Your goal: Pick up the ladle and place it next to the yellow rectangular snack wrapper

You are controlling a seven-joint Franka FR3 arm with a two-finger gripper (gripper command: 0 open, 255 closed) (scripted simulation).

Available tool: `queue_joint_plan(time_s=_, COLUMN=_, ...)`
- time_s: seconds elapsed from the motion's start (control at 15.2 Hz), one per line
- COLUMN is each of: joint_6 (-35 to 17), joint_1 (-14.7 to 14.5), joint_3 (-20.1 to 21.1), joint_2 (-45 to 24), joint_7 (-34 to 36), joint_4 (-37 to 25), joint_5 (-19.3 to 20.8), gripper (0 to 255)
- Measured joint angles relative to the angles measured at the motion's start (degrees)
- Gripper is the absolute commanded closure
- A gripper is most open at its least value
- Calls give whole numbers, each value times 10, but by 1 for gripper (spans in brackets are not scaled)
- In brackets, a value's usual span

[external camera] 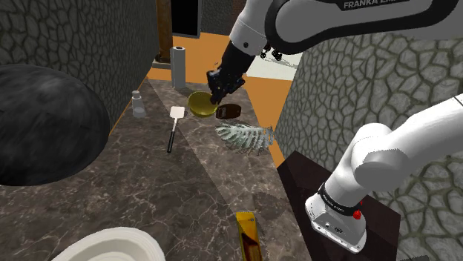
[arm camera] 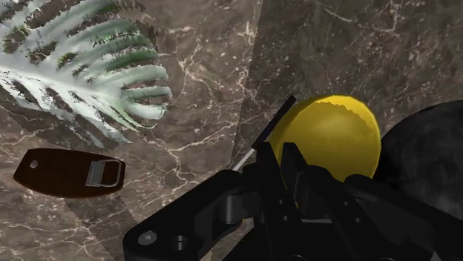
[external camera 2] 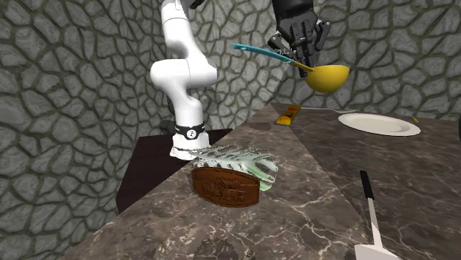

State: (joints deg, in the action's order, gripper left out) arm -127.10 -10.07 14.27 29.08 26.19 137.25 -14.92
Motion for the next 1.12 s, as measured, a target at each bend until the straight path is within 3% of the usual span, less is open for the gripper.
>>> queue_joint_plan(time_s=0.53, joint_6=15, joint_1=-47, joint_3=77, joint_2=86, joint_7=99, joint_4=53, joint_5=-31, gripper=255)
queue_joint_plan(time_s=0.92, joint_6=37, joint_1=-81, joint_3=140, joint_2=126, joint_7=181, joint_4=56, joint_5=-54, gripper=255)
queue_joint_plan(time_s=1.12, joint_6=18, joint_1=-86, joint_3=152, joint_2=128, joint_7=188, joint_4=75, joint_5=-62, gripper=255)
